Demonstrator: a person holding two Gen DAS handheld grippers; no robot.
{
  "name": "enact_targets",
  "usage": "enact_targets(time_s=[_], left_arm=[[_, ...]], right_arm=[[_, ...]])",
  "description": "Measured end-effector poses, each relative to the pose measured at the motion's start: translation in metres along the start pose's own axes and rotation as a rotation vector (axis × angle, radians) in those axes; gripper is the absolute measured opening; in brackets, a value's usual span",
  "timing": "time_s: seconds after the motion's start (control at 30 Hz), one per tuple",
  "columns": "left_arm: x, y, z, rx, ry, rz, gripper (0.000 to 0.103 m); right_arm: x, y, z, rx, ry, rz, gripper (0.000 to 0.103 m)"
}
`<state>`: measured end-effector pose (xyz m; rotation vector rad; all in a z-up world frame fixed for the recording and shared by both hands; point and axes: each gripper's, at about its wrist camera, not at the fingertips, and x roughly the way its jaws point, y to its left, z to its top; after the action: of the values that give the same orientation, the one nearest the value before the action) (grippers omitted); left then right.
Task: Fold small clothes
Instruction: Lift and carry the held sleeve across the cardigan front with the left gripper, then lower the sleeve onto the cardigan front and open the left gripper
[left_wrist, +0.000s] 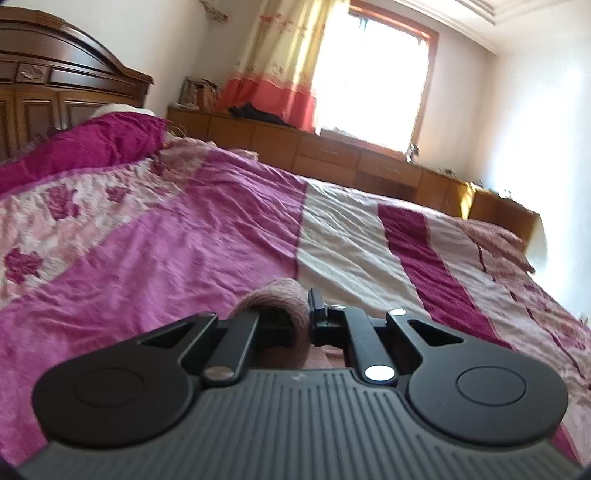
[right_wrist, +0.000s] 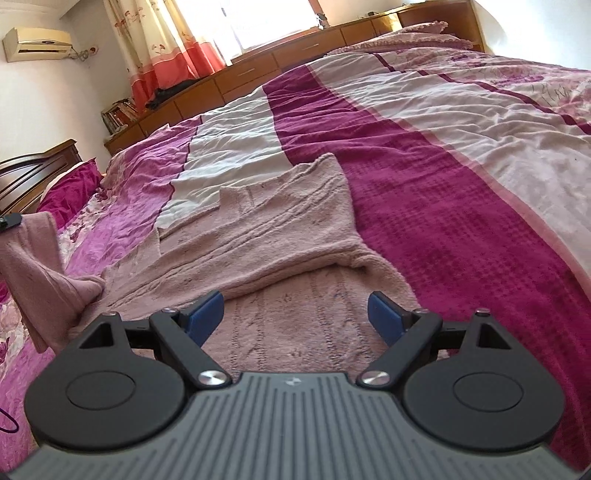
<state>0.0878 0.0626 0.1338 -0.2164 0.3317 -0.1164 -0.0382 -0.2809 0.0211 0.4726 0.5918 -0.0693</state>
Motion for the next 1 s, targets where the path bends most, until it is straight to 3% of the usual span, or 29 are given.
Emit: enact_targets(time_s=[0.37, 0.73, 0.77, 0.83, 0.87, 0.9, 1.0], left_arm=[[0.013, -0.038, -0.051, 0.085, 0.117, -0.058, 0.009], [0.013, -0.054, -0.081, 0.180, 0.265, -0.125, 0.011], [0.014, -0.054, -0.083, 0.187, 0.286, -0.131, 0.013], [0.015, -0.057, -0.087, 0.217, 0.337, -0.125, 0.028], [0.015, -0.059, -0.089, 0.238, 0.359, -0.118, 0.041], [0.016, -0.061, -0.091, 0.262, 0.377, -0.107, 0.045], [0.012, -0.063, -0.096, 0.324, 0.401, -0.098, 0.045]], right_arm=[[0.006, -0.006, -0.003, -0.002, 0.009, 0.004, 0.090], [0.009, -0.003, -0.005, -0.007, 0.019, 0.005, 0.090], [0.009, -0.003, -0.005, -0.008, 0.020, 0.004, 0.090], [0.010, -0.002, -0.005, -0.009, 0.023, 0.005, 0.090], [0.010, -0.002, -0.005, -0.009, 0.024, 0.005, 0.090], [0.010, -0.002, -0.005, -0.008, 0.025, 0.006, 0.090], [0.010, 0.000, -0.004, -0.007, 0.030, 0.010, 0.090]])
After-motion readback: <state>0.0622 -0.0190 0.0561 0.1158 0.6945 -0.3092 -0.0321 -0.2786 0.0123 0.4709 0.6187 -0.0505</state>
